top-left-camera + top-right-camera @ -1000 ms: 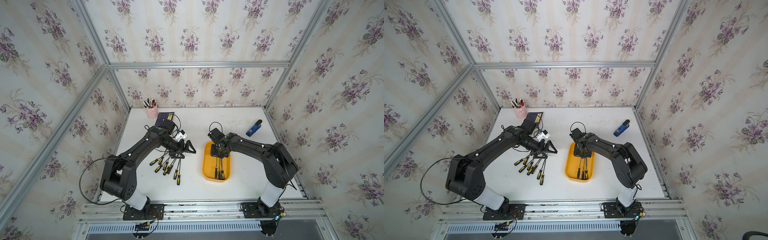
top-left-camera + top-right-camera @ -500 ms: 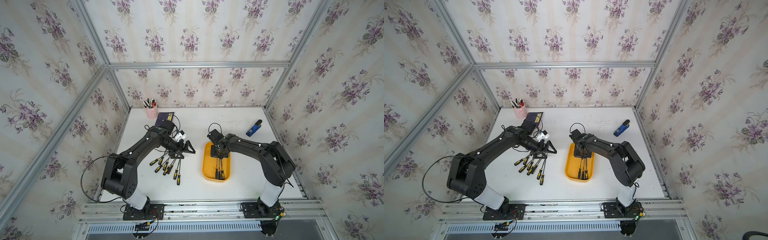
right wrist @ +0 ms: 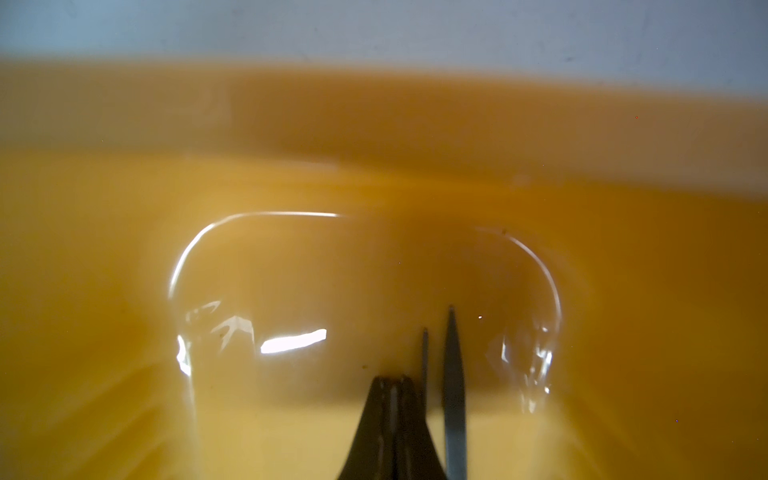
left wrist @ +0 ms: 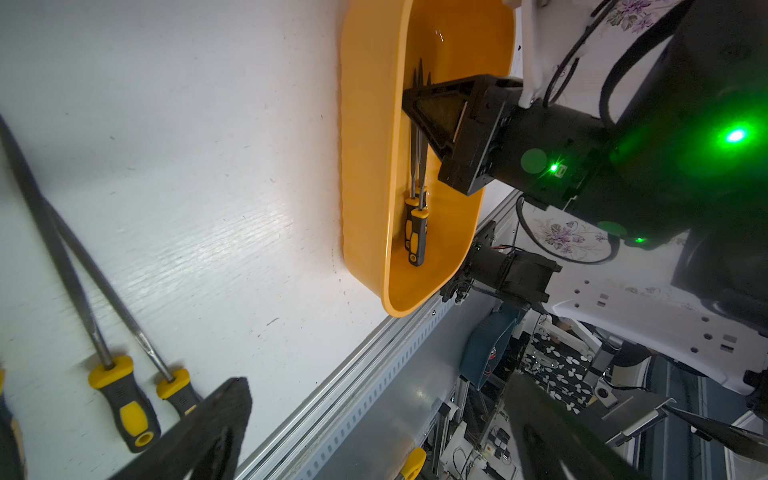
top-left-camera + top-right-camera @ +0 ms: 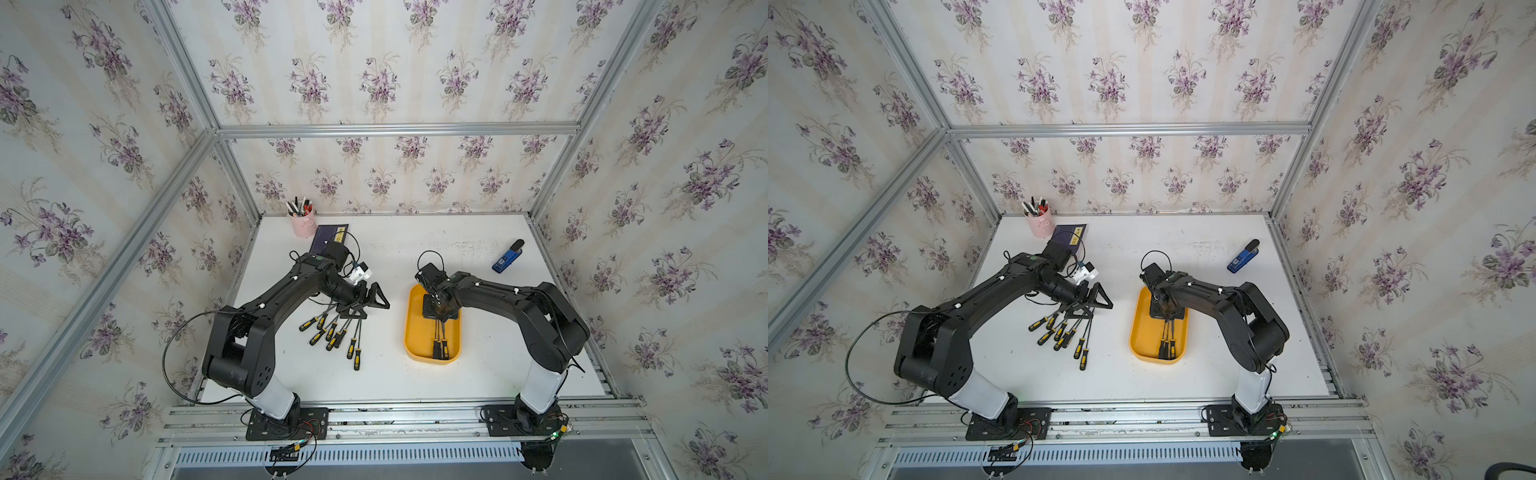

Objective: Put the file tool into the storage box
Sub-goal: Place the file tool in the storage box, then pick up the file tool from the center of the board.

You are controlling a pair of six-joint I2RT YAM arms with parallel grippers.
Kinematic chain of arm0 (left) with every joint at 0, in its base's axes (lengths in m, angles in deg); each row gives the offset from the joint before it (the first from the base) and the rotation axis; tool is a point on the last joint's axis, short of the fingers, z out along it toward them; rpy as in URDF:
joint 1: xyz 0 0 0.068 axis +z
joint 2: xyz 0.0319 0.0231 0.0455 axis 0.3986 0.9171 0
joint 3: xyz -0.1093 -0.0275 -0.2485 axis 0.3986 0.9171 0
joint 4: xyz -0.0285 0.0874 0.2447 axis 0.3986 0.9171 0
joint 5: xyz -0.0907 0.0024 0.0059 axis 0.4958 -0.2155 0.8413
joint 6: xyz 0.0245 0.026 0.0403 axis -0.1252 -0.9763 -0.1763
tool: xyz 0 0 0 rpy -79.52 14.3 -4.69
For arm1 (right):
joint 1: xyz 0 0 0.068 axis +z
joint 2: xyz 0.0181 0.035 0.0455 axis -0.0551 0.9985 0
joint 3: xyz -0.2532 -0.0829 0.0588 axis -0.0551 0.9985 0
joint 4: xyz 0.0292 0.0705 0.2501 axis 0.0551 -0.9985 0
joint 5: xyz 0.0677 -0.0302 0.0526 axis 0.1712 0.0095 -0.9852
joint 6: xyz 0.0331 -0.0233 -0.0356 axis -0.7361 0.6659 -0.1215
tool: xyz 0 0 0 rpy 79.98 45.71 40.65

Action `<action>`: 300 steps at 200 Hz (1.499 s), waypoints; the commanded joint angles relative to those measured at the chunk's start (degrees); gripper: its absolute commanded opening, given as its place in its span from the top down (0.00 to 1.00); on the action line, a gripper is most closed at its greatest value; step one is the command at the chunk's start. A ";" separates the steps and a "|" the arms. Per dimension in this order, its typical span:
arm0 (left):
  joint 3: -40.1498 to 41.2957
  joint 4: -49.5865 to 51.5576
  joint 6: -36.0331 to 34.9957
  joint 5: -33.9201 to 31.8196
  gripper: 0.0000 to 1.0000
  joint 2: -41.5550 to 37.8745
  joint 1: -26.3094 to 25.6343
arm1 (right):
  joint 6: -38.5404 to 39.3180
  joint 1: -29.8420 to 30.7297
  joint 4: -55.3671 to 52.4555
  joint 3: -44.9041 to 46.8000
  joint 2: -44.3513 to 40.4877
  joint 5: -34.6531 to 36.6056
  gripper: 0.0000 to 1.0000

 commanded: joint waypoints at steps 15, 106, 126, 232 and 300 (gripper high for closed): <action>0.62 -1.25 -0.85 -0.07 0.00 -0.17 0.18 | 0.16 0.28 1.10 0.20 0.73 0.03 1.00; 1.26 -1.39 -1.50 -0.54 0.00 0.19 0.32 | -0.96 0.45 0.46 0.16 -0.33 0.39 0.85; 1.26 -1.39 -1.51 -0.64 0.00 0.19 0.37 | -0.97 0.44 0.32 0.29 -1.64 0.44 0.78; 1.32 5.97 0.93 -13.92 0.00 -2.43 0.41 | -1.79 0.41 -9.13 -8.32 -13.30 2.20 0.71; 4.51 10.17 4.56 -26.40 0.06 -2.02 -4.48 | -5.38 0.50 -6.65 -0.82 -20.26 -2.84 0.73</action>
